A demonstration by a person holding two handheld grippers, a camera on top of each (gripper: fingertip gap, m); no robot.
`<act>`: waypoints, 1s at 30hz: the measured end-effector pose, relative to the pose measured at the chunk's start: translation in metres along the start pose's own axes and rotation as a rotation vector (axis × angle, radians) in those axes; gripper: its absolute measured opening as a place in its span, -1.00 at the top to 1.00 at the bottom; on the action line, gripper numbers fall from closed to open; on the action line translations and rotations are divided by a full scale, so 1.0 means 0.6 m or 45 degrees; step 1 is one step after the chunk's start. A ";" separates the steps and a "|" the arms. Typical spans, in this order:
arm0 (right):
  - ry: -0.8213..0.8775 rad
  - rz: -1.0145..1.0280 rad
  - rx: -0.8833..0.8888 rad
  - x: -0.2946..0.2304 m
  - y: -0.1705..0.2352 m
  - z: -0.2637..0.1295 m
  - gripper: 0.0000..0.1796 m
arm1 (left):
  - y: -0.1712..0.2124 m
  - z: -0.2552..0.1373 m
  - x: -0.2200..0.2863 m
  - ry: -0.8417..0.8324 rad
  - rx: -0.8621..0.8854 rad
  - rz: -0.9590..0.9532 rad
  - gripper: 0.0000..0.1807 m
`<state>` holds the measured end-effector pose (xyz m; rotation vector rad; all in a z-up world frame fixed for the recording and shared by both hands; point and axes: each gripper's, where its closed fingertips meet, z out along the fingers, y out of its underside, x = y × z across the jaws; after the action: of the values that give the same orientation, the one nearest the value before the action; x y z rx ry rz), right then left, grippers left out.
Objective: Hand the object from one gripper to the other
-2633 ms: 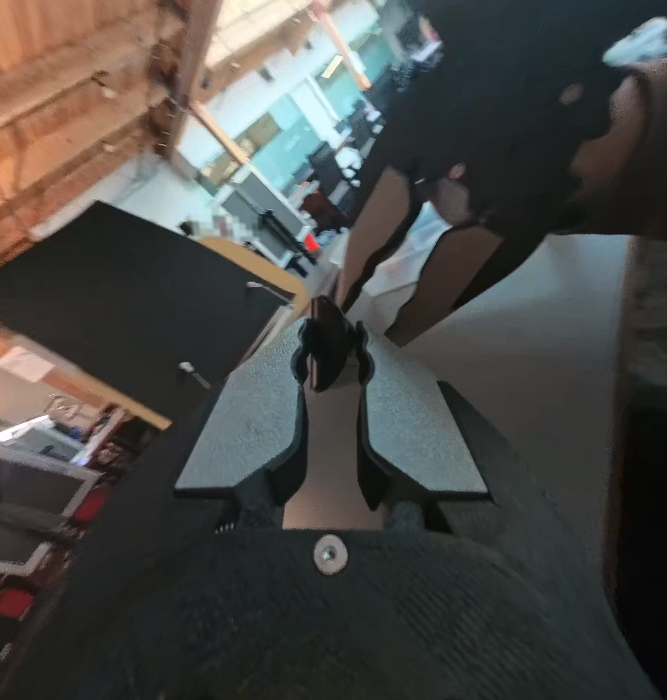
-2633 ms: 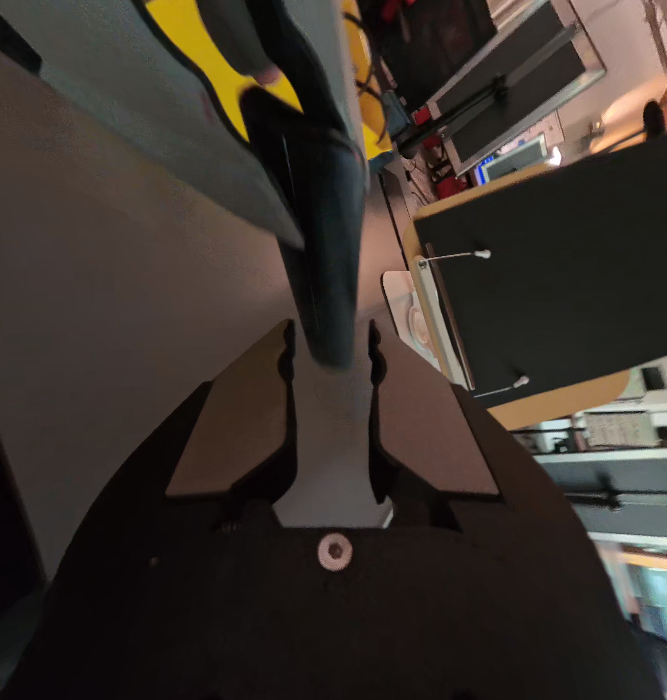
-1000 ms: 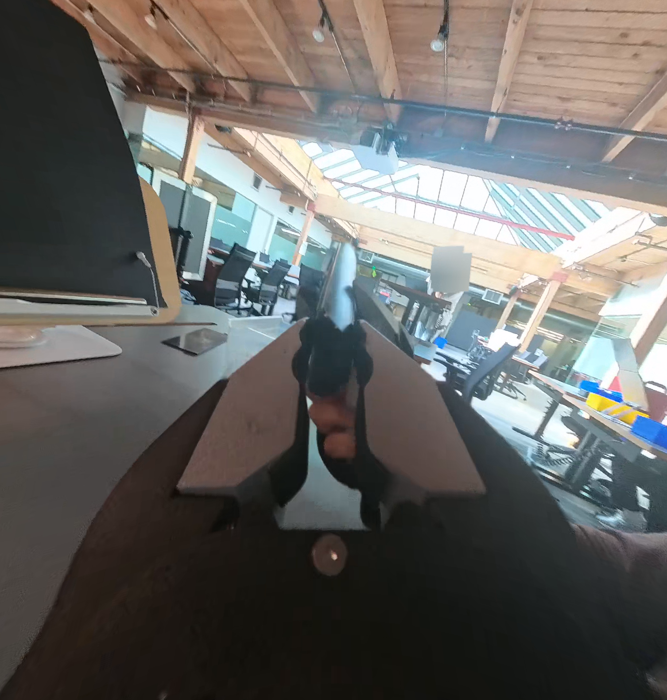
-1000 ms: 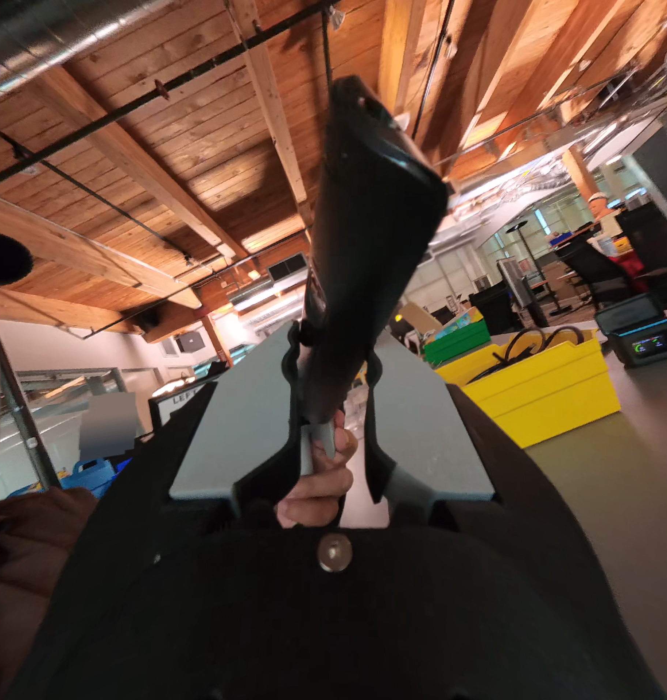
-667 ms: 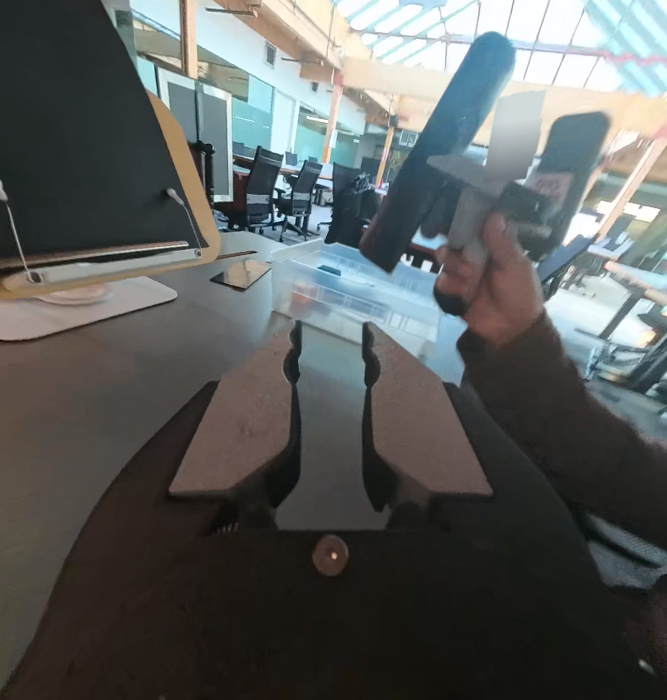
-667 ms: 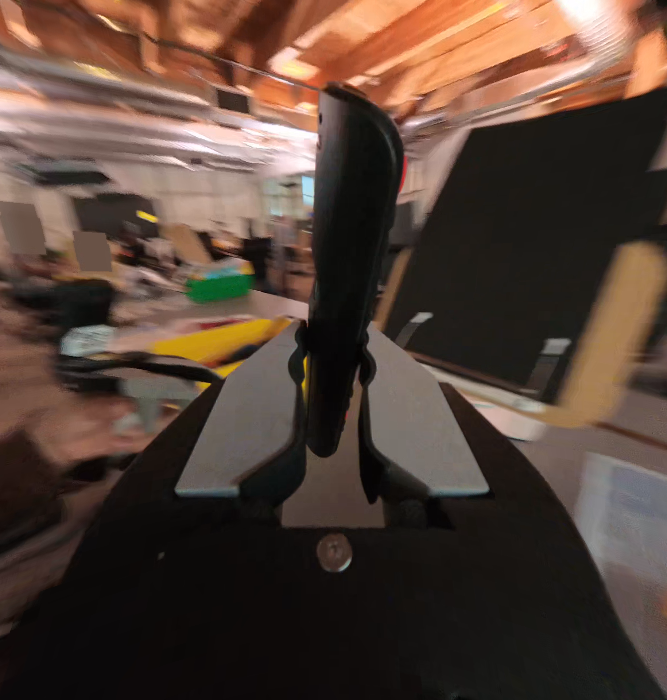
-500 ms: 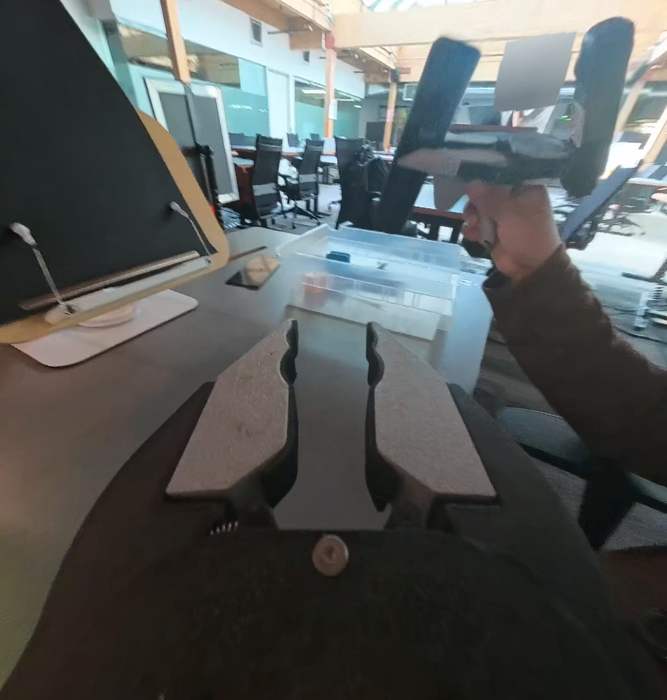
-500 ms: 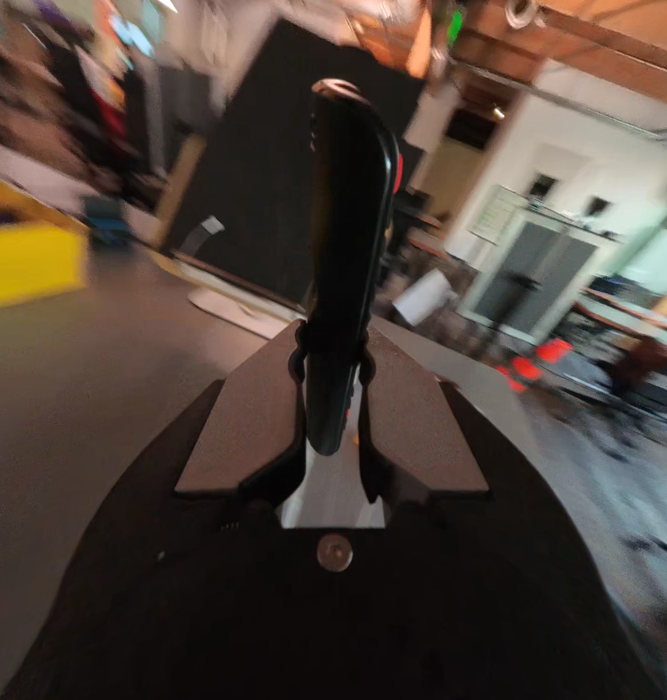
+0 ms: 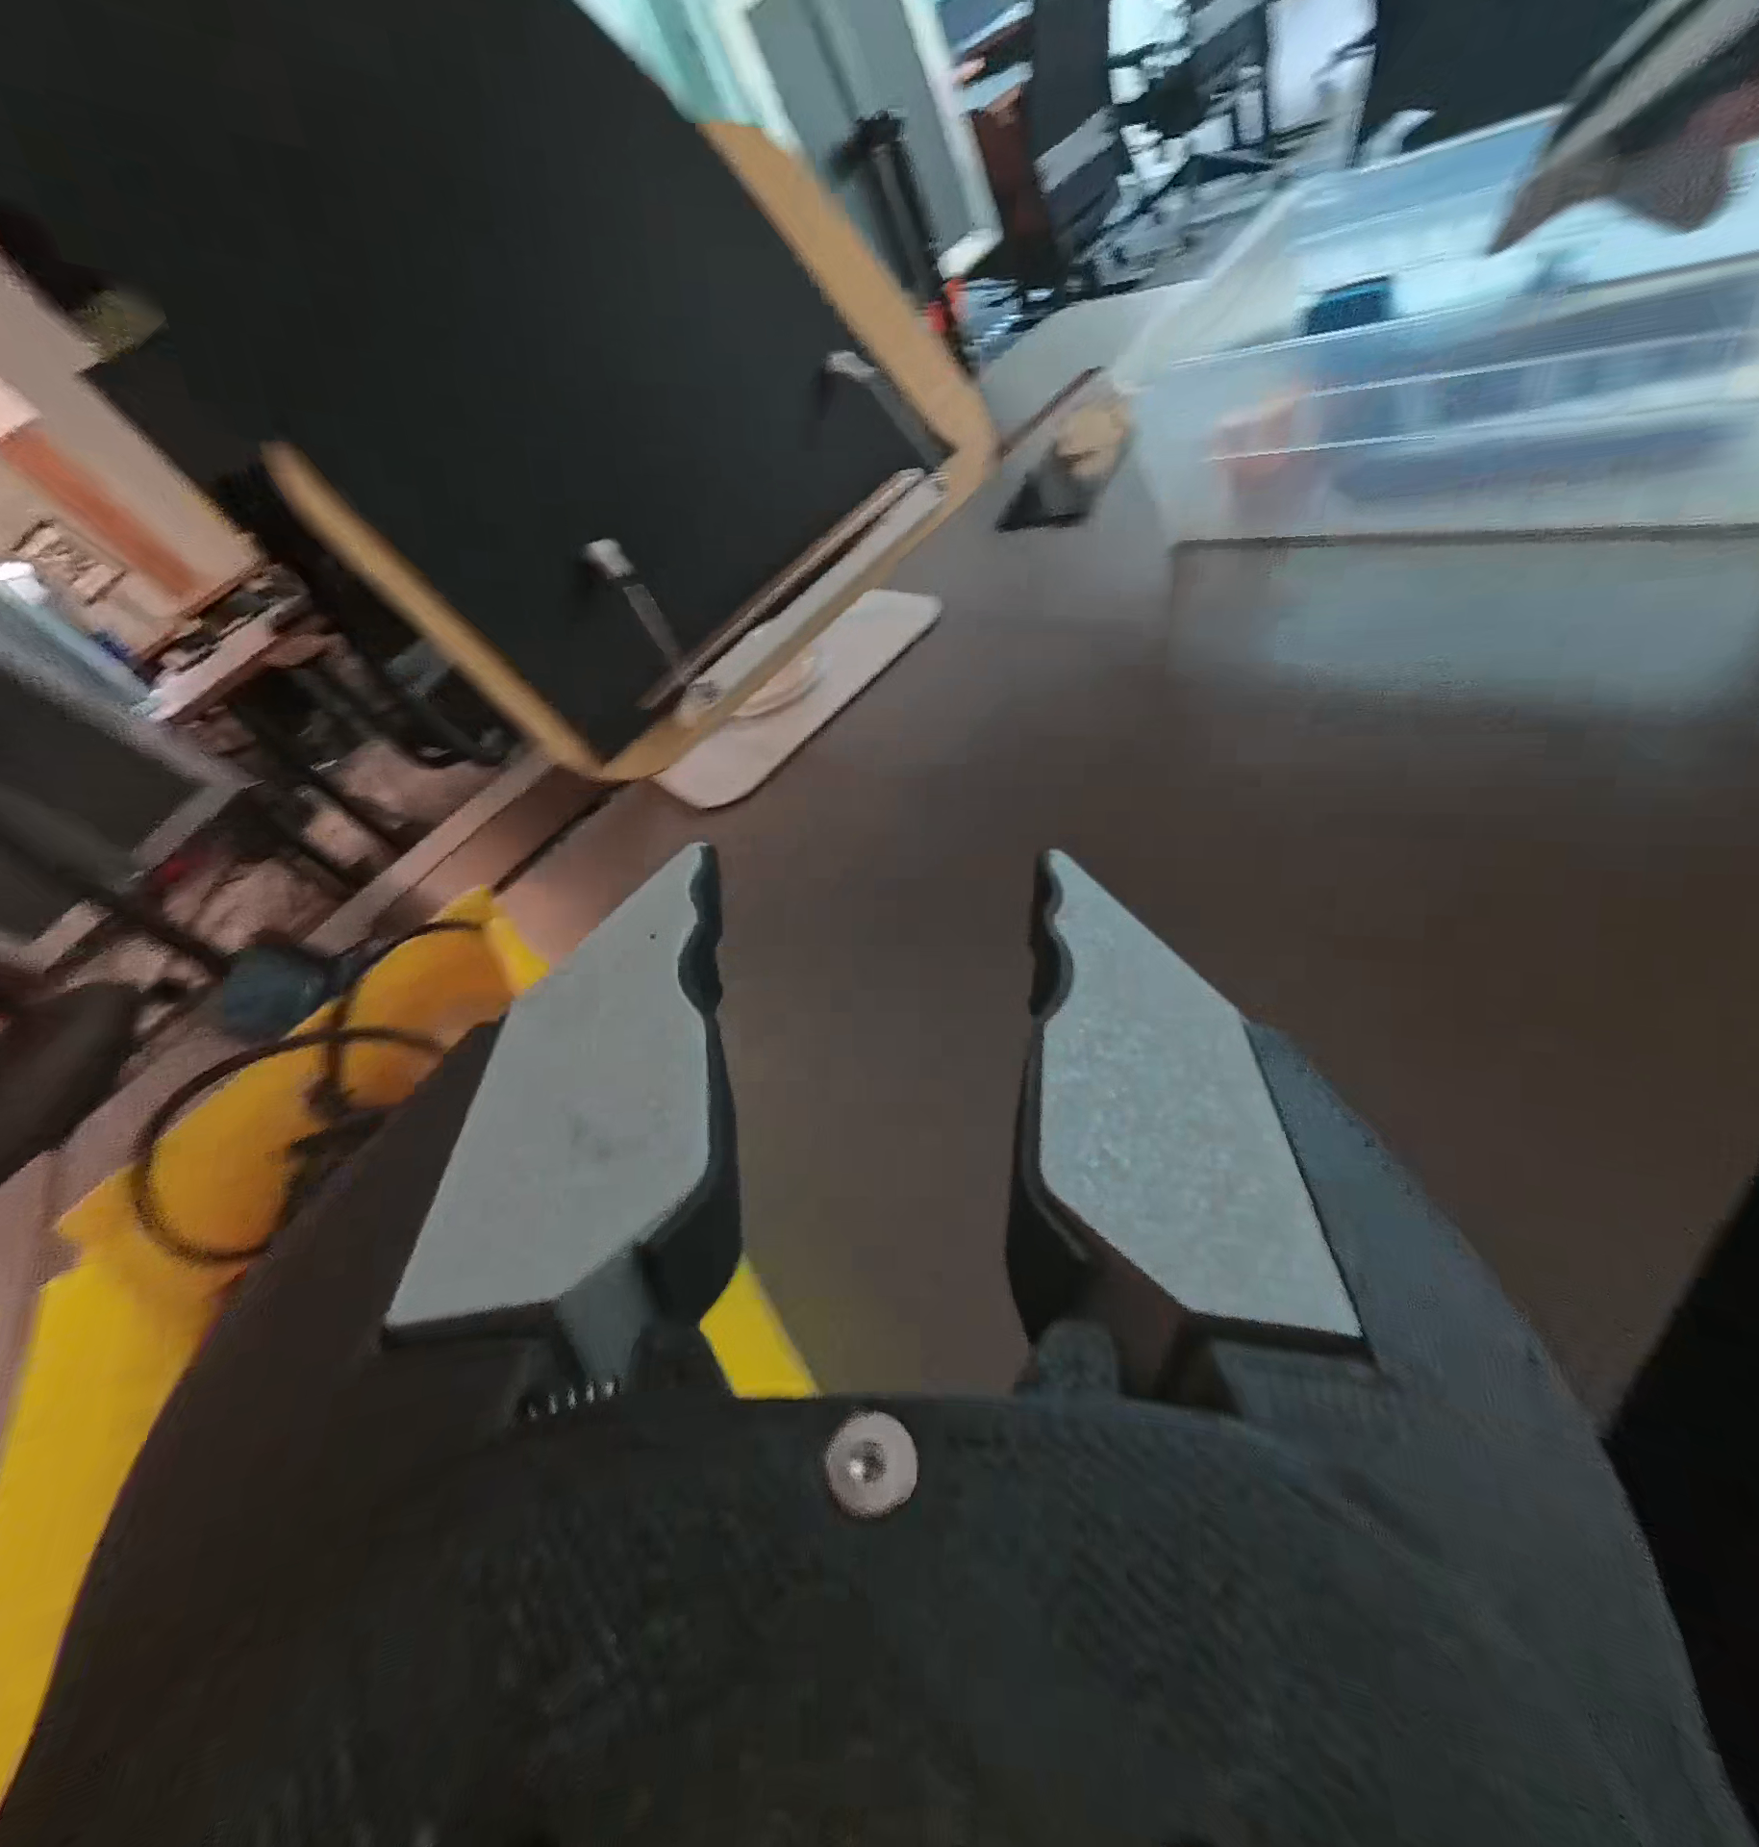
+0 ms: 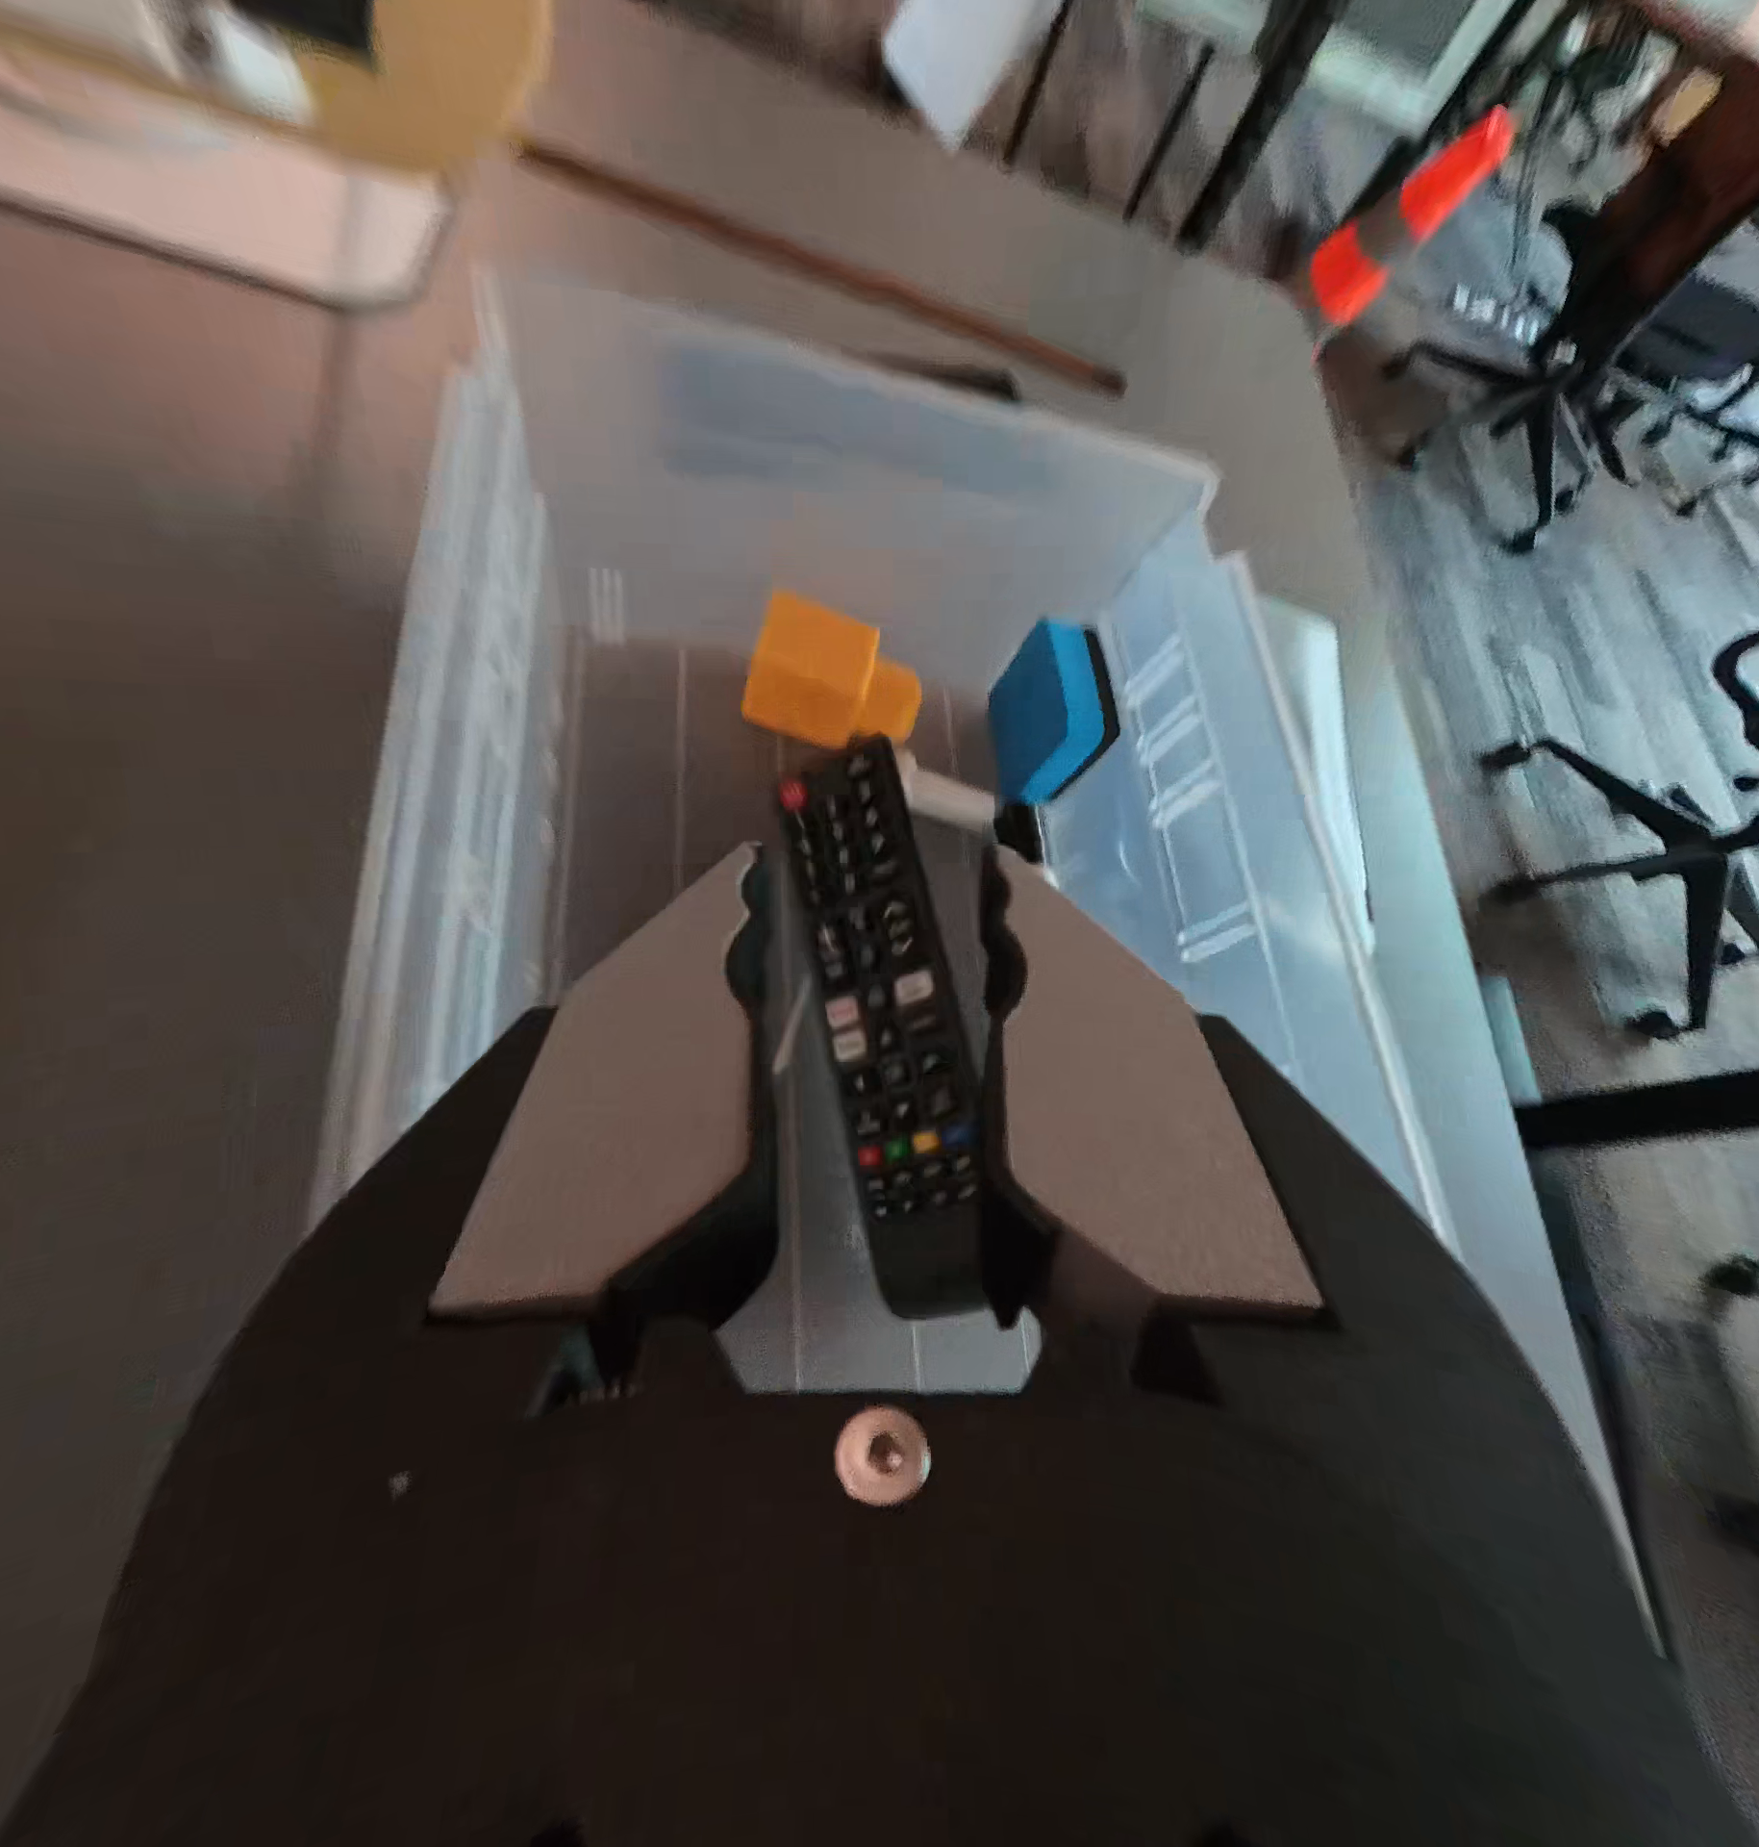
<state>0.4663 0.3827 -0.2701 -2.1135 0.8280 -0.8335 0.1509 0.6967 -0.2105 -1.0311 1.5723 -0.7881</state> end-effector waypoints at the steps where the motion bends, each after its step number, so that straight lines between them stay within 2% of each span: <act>1: -0.025 0.009 0.074 -0.006 -0.019 -0.017 0.50 | 0.005 -0.013 -0.043 -0.100 -0.003 -0.002 0.34; 4: -0.191 0.024 0.271 -0.049 -0.069 -0.066 0.49 | 0.039 -0.086 -0.201 -0.546 -0.043 -0.037 0.43; 6: -0.353 0.076 0.345 -0.091 -0.092 -0.095 0.49 | 0.072 -0.129 -0.262 -0.693 -0.090 -0.070 0.46; 8: -0.582 0.127 0.389 -0.147 -0.112 -0.125 0.45 | 0.103 -0.151 -0.291 -0.724 -0.132 -0.135 0.43; 11: -0.941 0.124 0.408 -0.246 -0.125 -0.161 0.32 | 0.138 -0.148 -0.299 -0.648 -0.158 -0.245 0.38; 14: -1.114 0.094 0.369 -0.326 -0.120 -0.150 0.29 | 0.164 -0.127 -0.293 -0.556 -0.178 -0.309 0.40; 17: -1.183 0.032 0.332 -0.400 -0.102 -0.105 0.29 | 0.198 -0.104 -0.284 -0.500 -0.270 -0.323 0.39; 22: -1.105 -0.009 0.394 -0.454 -0.067 -0.016 0.41 | 0.231 -0.067 -0.259 -0.386 -0.340 -0.362 0.42; 24: -1.095 -0.091 0.308 -0.459 -0.056 -0.014 0.37 | 0.240 -0.054 -0.250 -0.344 -0.359 -0.369 0.43; 27: -1.027 -0.091 0.445 -0.450 -0.071 -0.019 0.48 | 0.242 -0.042 -0.236 -0.300 -0.365 -0.364 0.45; 30: -0.957 -0.128 0.384 -0.442 -0.059 -0.001 0.47 | 0.235 -0.038 -0.228 -0.284 -0.358 -0.356 0.46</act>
<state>0.3205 0.6012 -0.3214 -1.9724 0.1830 -0.1458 0.1085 0.8793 -0.2745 -1.5151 1.3877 -0.6210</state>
